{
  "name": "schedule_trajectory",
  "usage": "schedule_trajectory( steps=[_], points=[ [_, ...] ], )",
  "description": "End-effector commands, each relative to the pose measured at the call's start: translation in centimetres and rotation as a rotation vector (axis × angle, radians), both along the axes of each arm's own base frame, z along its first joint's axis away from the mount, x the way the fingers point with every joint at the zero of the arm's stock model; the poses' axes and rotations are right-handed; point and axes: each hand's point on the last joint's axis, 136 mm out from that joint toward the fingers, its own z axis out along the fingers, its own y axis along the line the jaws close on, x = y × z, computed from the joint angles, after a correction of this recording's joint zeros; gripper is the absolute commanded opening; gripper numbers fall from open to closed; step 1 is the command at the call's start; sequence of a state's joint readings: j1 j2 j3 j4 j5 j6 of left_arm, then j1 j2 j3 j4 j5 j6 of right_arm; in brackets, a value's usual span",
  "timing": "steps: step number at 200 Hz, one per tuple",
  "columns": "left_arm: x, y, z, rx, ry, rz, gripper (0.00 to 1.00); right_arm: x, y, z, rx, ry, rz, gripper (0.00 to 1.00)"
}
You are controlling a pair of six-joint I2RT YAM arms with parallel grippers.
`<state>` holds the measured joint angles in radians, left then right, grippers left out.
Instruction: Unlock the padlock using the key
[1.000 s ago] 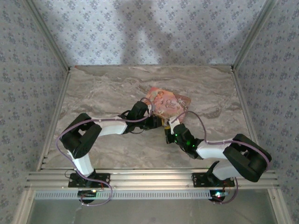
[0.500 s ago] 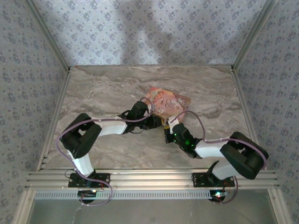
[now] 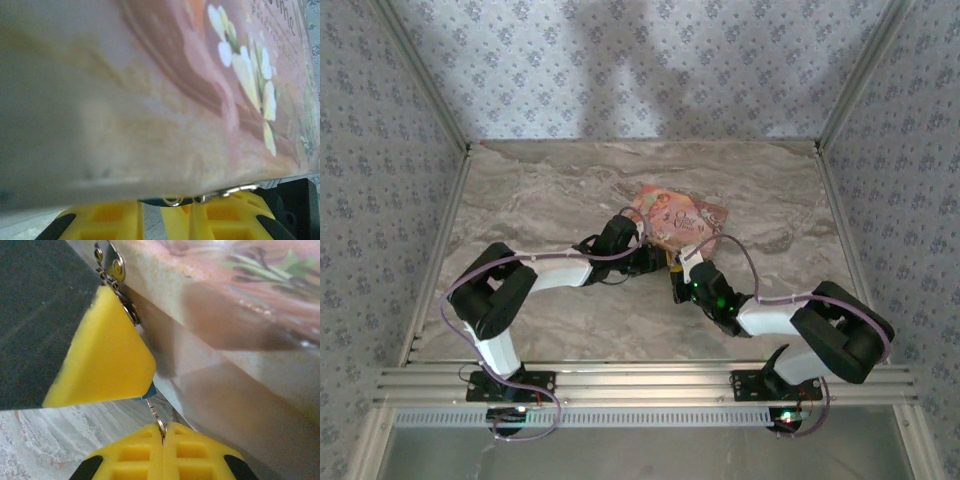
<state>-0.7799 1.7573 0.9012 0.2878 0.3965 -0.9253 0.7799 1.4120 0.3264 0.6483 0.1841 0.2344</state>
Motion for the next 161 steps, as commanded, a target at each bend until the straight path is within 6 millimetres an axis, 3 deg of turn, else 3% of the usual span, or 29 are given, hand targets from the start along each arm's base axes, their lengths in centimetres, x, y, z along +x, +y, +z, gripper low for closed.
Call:
schedule_trajectory(
  steps=[1, 114, 161],
  points=[
    [-1.1, -1.8, 3.9, -0.102, -0.020, -0.070, 0.23, 1.8, 1.4, 3.9, 0.091, -0.104, 0.012, 0.00],
    [-1.2, -2.2, 4.1, -0.130, 0.002, -0.074, 0.23, 4.3, 1.6, 8.6, 0.240, -0.189, 0.031, 0.00],
    [-1.2, -2.4, 3.9, -0.135, 0.021, -0.069, 0.23, 4.8, 1.7, 9.1, 0.259, -0.192, 0.046, 0.00]
  ],
)
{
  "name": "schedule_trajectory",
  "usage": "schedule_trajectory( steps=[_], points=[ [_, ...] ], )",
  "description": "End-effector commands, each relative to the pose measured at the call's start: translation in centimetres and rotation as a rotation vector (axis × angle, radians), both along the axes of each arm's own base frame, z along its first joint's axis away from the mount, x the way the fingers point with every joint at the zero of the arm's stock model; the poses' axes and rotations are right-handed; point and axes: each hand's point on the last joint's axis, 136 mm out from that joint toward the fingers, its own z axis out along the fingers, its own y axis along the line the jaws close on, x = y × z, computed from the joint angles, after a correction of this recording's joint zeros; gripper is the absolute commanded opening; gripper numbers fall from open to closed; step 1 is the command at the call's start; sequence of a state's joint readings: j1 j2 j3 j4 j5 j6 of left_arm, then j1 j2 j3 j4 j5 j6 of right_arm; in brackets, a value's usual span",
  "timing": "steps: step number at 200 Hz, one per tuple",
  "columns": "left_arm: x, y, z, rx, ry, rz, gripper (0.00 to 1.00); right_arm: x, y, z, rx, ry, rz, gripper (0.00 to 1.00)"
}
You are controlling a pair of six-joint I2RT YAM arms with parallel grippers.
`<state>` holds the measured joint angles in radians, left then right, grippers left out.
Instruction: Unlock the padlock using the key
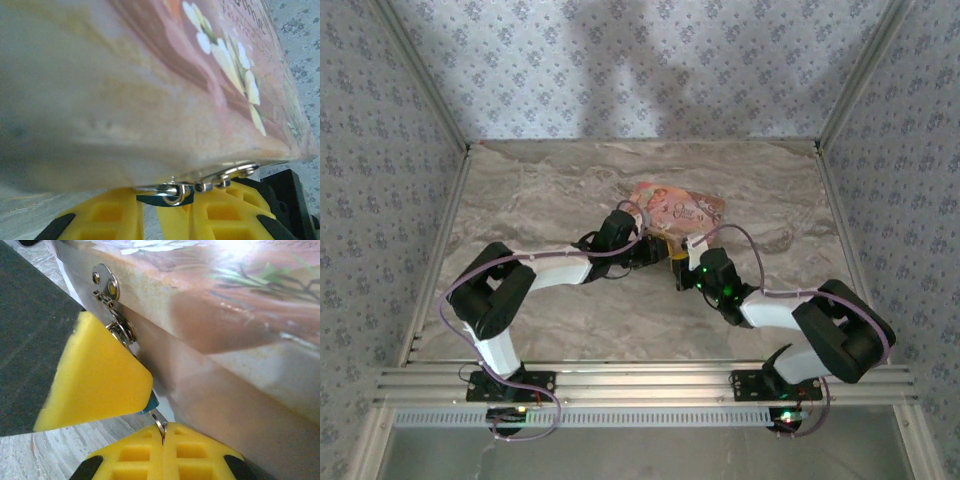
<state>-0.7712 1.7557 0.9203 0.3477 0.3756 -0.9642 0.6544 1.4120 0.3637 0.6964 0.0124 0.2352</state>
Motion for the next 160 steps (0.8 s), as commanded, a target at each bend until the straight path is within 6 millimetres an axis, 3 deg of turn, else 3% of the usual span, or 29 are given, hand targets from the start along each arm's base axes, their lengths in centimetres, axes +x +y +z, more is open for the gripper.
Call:
schedule_trajectory(
  steps=[1, 135, 160],
  points=[
    [-2.7, -1.9, 2.0, -0.077, 0.050, -0.119, 0.23, 2.4, 1.8, 6.7, 0.145, -0.179, 0.010, 0.00],
    [-2.9, -2.0, 1.6, -0.083, 0.068, -0.122, 0.23, 4.3, 2.1, 10.0, 0.260, -0.229, 0.020, 0.00],
    [-2.9, -2.0, 1.3, -0.080, 0.069, -0.119, 0.23, 4.2, 2.1, 9.3, 0.252, -0.204, 0.023, 0.00]
  ],
)
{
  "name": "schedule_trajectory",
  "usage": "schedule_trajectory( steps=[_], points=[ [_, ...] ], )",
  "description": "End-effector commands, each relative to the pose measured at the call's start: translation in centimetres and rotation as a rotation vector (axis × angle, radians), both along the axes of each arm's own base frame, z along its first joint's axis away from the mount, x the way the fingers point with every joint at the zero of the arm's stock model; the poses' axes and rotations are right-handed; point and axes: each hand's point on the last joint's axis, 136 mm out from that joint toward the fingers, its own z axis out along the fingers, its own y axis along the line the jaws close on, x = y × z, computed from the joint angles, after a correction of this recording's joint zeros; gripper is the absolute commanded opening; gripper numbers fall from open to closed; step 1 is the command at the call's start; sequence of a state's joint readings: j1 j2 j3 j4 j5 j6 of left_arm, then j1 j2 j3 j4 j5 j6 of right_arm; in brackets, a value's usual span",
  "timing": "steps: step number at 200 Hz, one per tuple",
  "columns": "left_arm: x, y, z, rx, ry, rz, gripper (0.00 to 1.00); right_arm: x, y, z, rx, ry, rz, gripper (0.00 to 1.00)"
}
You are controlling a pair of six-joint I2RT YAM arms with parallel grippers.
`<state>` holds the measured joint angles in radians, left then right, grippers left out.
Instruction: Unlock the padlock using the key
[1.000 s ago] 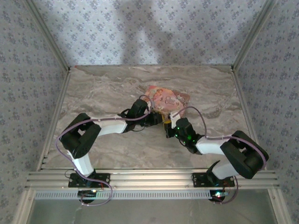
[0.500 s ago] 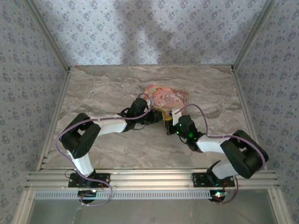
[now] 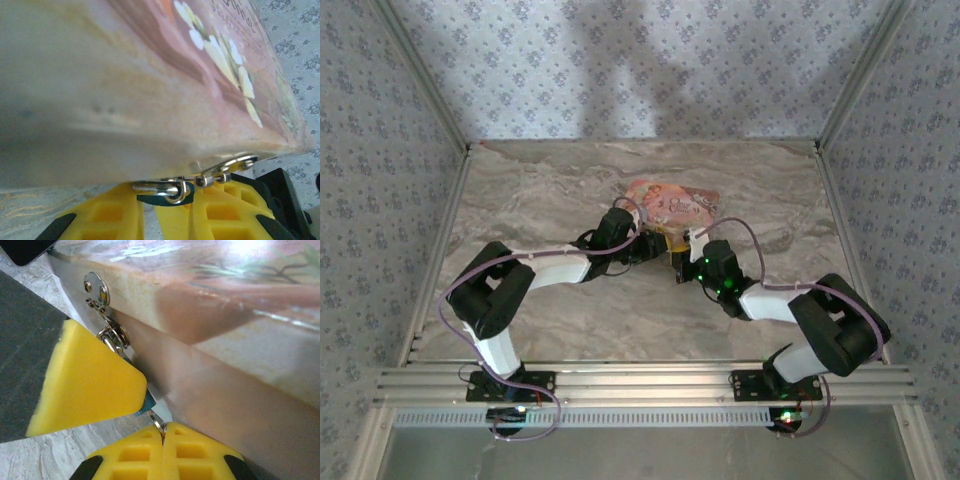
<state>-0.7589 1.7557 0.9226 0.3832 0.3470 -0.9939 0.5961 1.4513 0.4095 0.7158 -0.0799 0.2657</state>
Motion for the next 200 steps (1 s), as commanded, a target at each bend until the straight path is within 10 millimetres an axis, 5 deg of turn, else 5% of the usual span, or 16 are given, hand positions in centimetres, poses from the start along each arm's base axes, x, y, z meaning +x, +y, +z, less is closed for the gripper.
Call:
schedule_trajectory(
  steps=[1, 98, 138, 200],
  points=[
    [-4.1, -2.3, 0.6, -0.056, 0.080, -0.172, 0.23, 2.6, 1.8, 8.3, 0.184, -0.218, 0.002, 0.00],
    [-3.9, -2.2, -2.3, -0.038, 0.110, -0.149, 0.24, 0.0, 1.0, -0.6, 0.113, -0.037, -0.038, 0.00],
    [-3.9, -2.2, -3.1, -0.028, 0.121, -0.148, 0.25, -0.3, 0.9, -1.7, 0.104, -0.014, -0.053, 0.00],
    [-3.8, -1.7, -3.1, -0.019, 0.108, -0.135, 0.40, -0.7, 0.7, -3.1, 0.093, 0.026, -0.076, 0.00]
  ],
)
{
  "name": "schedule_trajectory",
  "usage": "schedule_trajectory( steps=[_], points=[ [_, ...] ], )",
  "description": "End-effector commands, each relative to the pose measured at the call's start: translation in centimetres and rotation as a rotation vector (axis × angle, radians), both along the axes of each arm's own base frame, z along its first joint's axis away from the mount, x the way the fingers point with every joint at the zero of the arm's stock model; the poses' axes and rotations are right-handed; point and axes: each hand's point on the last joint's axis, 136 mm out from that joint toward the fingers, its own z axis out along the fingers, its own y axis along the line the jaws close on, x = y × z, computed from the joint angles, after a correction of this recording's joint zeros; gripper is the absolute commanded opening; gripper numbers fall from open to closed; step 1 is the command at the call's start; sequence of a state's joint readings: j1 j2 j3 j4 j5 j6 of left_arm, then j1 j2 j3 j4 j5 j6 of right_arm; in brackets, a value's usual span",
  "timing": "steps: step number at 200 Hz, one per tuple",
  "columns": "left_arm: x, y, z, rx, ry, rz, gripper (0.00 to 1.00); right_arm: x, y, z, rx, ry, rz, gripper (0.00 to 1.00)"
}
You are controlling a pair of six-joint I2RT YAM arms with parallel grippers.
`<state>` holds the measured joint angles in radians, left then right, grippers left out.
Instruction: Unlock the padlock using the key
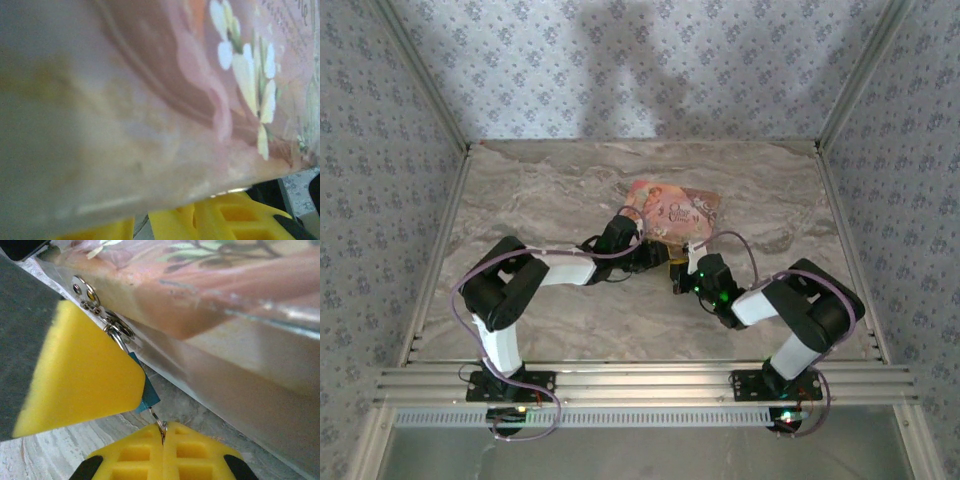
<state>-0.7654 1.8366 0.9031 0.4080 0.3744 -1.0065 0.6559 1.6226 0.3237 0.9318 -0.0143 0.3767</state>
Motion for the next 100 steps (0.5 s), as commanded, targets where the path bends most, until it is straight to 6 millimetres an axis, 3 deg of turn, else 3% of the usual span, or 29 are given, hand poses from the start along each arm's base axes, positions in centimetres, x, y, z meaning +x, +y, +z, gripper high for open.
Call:
schedule_trajectory(
  steps=[1, 44, 100],
  points=[
    [-2.9, -1.6, 0.7, -0.059, 0.036, -0.109, 0.40, 0.9, 0.4, 1.5, 0.057, -0.054, -0.035, 0.00],
    [-2.6, -0.4, 1.3, -0.052, 0.021, -0.082, 0.50, 0.6, 0.5, 0.3, 0.062, -0.022, -0.042, 0.00],
    [-2.1, 2.8, 2.4, -0.055, -0.001, -0.024, 0.65, 0.4, 1.6, 0.5, 0.092, -0.003, -0.028, 0.00]
  ],
)
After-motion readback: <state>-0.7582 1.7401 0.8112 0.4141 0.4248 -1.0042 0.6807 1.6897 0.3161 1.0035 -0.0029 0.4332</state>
